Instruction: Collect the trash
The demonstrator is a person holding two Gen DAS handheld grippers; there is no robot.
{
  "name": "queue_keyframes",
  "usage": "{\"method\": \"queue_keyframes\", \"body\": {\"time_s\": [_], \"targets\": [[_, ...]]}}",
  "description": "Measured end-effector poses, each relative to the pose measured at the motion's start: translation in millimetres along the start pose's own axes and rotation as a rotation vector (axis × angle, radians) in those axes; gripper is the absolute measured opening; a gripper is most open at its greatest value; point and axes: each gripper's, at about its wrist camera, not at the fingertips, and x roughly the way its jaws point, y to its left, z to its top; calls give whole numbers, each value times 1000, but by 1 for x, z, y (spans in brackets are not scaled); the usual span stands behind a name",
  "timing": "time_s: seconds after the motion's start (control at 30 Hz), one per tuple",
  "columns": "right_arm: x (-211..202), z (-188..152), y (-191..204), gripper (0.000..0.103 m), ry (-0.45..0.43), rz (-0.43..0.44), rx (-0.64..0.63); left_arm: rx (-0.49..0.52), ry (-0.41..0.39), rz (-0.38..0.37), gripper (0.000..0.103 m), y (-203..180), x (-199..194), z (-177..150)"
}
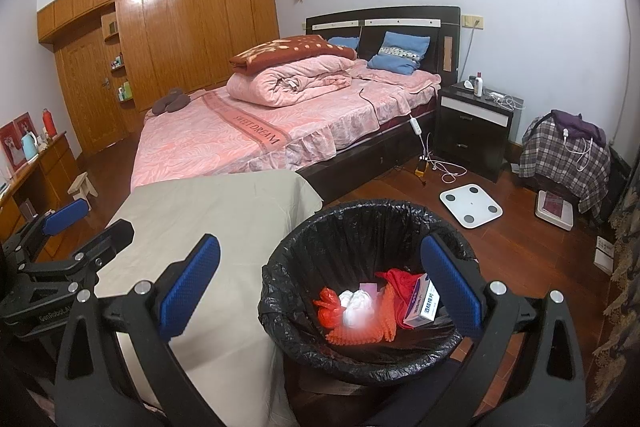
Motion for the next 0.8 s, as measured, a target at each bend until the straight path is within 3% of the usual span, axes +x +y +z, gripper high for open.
{"method": "queue_keyframes", "body": {"time_s": [0.8], "targets": [[1, 0, 2, 98, 6, 1, 1, -3, 13, -1, 97, -1, 7, -10]]}}
